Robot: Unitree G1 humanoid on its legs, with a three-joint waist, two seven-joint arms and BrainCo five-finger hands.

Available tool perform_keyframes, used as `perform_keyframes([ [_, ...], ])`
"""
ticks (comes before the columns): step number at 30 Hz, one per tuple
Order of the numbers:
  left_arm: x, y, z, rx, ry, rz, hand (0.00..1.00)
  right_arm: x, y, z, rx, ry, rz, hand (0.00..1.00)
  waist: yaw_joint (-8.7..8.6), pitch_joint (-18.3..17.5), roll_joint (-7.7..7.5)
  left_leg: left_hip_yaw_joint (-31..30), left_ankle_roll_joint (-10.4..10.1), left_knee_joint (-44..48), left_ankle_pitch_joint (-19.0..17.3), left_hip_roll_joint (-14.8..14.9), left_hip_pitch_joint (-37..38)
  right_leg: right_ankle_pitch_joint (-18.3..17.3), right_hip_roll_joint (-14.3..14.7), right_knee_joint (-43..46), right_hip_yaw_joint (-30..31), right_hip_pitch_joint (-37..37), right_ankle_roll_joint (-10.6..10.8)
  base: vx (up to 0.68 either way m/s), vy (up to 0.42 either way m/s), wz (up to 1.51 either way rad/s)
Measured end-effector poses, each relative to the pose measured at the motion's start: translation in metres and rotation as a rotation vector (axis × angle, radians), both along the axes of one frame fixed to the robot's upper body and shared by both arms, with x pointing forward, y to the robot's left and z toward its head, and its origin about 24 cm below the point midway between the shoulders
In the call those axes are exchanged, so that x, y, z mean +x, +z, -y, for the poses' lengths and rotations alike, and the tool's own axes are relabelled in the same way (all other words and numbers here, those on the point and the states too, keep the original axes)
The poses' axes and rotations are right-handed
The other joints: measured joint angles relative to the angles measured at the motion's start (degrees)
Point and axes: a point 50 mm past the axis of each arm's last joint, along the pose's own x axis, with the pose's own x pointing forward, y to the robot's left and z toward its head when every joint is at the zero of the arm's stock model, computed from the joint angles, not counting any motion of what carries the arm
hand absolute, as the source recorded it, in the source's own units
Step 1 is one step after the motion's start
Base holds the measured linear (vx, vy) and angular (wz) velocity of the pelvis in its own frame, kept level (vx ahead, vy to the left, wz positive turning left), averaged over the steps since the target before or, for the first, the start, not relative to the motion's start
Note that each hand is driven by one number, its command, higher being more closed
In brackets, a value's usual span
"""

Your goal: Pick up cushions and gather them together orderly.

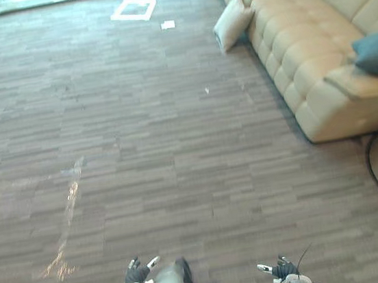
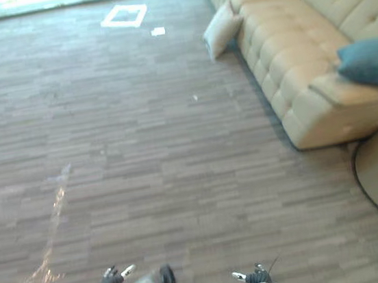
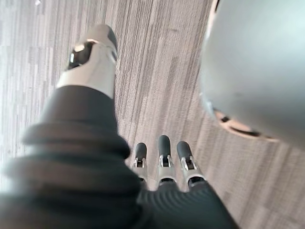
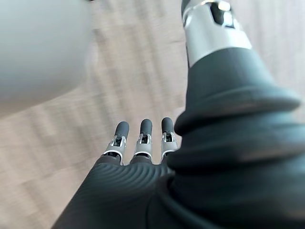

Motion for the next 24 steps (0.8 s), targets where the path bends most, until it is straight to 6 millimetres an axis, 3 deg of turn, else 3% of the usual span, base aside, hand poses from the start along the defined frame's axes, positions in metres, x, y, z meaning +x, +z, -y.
perform_keyframes([
  [1,-0.002,-0.002,0.005,-0.005,-0.023,-0.012,0.00,0.003,0.003,0.002,-0.007,-0.001,0.027,0.00,-0.39,0.1,1.36,-0.8,-0.6,-2.9,-1.7,0.5,5.8,-3.7,0.3,0.5,-3.6,-4.9,-1.9,0.70,0.041,0.15],
  [3,-0.006,-0.004,0.009,-0.004,-0.058,-0.039,0.00,0.010,0.007,0.005,-0.019,-0.002,0.068,0.00,-1.32,0.4,2.10,-2.2,-0.7,-6.6,-2.2,1.2,11.5,-7.7,0.6,-5.3,-8.4,-9.9,-4.0,0.64,-0.036,0.47],
  [5,-0.002,-0.004,0.013,-0.002,-0.095,-0.036,0.00,0.014,0.010,0.011,-0.029,-0.016,0.091,0.00,-1.72,0.5,2.30,-3.5,-1.7,-10.4,-3.2,2.2,16.1,-7.8,1.0,-17.7,-12.0,-14.7,-4.2,0.63,-0.136,0.60],
  [7,-0.001,-0.004,0.015,0.012,-0.145,-0.043,0.00,0.016,0.013,0.017,-0.045,-0.024,0.099,0.00,-2.18,0.7,2.38,-5.0,-3.3,-13.8,-4.3,3.4,20.1,-1.3,2.1,-37.9,-14.3,-16.5,-3.4,0.71,-0.219,0.62],
  [8,-0.007,-0.008,0.024,-0.007,-0.157,-0.074,0.00,0.014,0.013,0.029,-0.072,-0.032,0.083,0.00,-2.74,0.9,4.72,-6.4,-4.5,-16.5,-3.8,5.6,24.6,6.3,4.2,-38.1,-14.3,-15.2,-7.4,0.79,-0.215,0.41],
  [9,-0.007,-0.008,0.025,-0.012,-0.154,-0.073,0.00,0.015,0.013,0.031,-0.075,-0.033,0.083,0.00,-2.54,0.9,5.00,-6.3,-4.9,-16.6,-3.4,5.9,24.6,6.1,4.2,-37.2,-14.3,-15.2,-7.9,0.91,-0.249,0.25],
  [10,-0.005,-0.008,0.027,-0.018,-0.163,-0.063,0.00,0.013,0.013,0.035,-0.082,-0.055,0.079,0.00,-2.47,1.0,5.36,-6.6,-6.6,-16.5,-0.5,5.7,25.0,2.5,3.4,-31.9,-13.4,-16.6,-8.3,0.67,-0.218,0.23],
  [11,0.001,-0.006,0.033,-0.025,-0.179,-0.046,0.00,0.005,0.012,0.042,-0.088,-0.092,0.056,0.00,-4.21,1.8,4.87,-8.5,-8.6,-15.4,3.5,4.7,26.9,-1.2,0.1,-18.9,-13.9,-20.5,-9.0,0.63,-0.247,0.26],
  [12,-0.008,-0.009,0.034,-0.029,-0.167,-0.067,0.00,0.000,0.012,0.044,-0.095,-0.099,0.058,0.00,-4.08,1.1,5.87,-9.4,-8.9,-13.3,3.6,5.4,27.0,-2.8,0.9,-18.3,-13.7,-21.0,-8.2,0.60,-0.305,0.27],
  [13,-0.016,-0.010,0.030,-0.025,-0.152,-0.081,0.00,-0.008,0.008,0.041,-0.089,-0.092,0.031,0.00,-4.18,-0.4,5.95,-9.8,-9.7,-5.5,3.7,5.8,24.8,-5.7,2.6,-26.3,-15.0,-17.8,-9.7,0.46,-0.272,0.00],
  [14,-0.018,-0.011,0.036,-0.050,-0.123,-0.081,0.00,-0.011,0.009,0.049,-0.108,-0.092,0.020,0.00,-4.21,-0.2,8.06,-11.0,-12.5,5.5,5.3,8.5,21.0,-7.6,4.3,-26.6,-15.7,-15.1,-8.8,0.61,-0.288,-0.13],
  [15,-0.015,-0.010,0.042,-0.068,-0.105,-0.062,0.00,-0.015,0.009,0.054,-0.121,-0.094,0.009,0.00,-3.73,-0.1,9.73,-12.5,-17.5,17.6,11.0,10.9,15.5,-9.0,6.6,-28.5,-15.6,-12.1,-9.0,0.66,-0.207,-0.22],
  [16,-0.013,-0.008,0.042,-0.077,-0.082,-0.038,0.00,-0.013,0.010,0.054,-0.128,-0.095,0.012,0.00,-3.59,0.5,10.32,-11.4,-16.9,31.2,9.2,13.8,8.8,-10.3,8.8,-31.4,-15.7,-7.8,-9.9,0.66,-0.164,-0.21],
  [17,-0.012,-0.007,0.037,-0.065,-0.078,-0.028,0.00,-0.013,0.010,0.052,-0.126,-0.088,0.010,0.00,-3.33,0.9,9.79,-10.4,-15.8,36.4,7.0,14.9,5.4,-10.6,9.4,-33.1,-15.7,-4.5,-10.8,0.78,-0.170,-0.15],
  [18,-0.008,-0.003,0.026,-0.038,-0.056,-0.004,0.00,-0.015,0.007,0.045,-0.110,-0.072,-0.003,0.00,-2.61,1.6,7.78,-7.8,-13.1,39.2,3.1,15.1,0.3,-11.6,9.6,-36.9,-15.6,1.9,-11.0,0.60,-0.137,-0.11],
  [19,-0.007,-0.002,0.022,-0.028,-0.049,0.004,0.00,-0.016,0.006,0.041,-0.103,-0.070,-0.004,0.00,-2.48,1.6,6.95,-6.6,-12.2,38.6,1.8,14.9,-2.0,-11.7,9.7,-38.9,-15.5,4.1,-10.9,0.70,-0.144,-0.19],
  [21,0.001,0.002,0.017,-0.019,-0.039,0.045,0.00,-0.016,0.004,0.037,-0.093,-0.050,-0.021,0.00,-1.06,1.5,5.64,-1.9,-8.7,29.1,-0.9,13.6,-8.7,-10.9,9.7,-44.3,-13.7,10.1,-9.6,0.50,-0.040,-0.50],
  [23,0.006,0.005,0.016,-0.019,-0.031,0.074,0.00,-0.013,0.003,0.034,-0.086,-0.042,-0.026,0.00,-0.09,1.6,5.41,-1.9,-8.6,12.0,1.0,10.1,-12.9,-11.2,9.1,-49.0,-11.4,15.4,-8.2,0.64,0.085,-0.66],
  [24,0.006,0.005,0.017,-0.019,-0.035,0.072,0.00,-0.014,0.002,0.034,-0.085,-0.040,-0.036,0.00,-0.05,1.4,5.73,-3.3,-9.2,1.1,4.8,8.2,-13.5,-11.6,9.2,-51.7,-10.2,17.8,-7.2,0.63,0.150,-0.73],
])
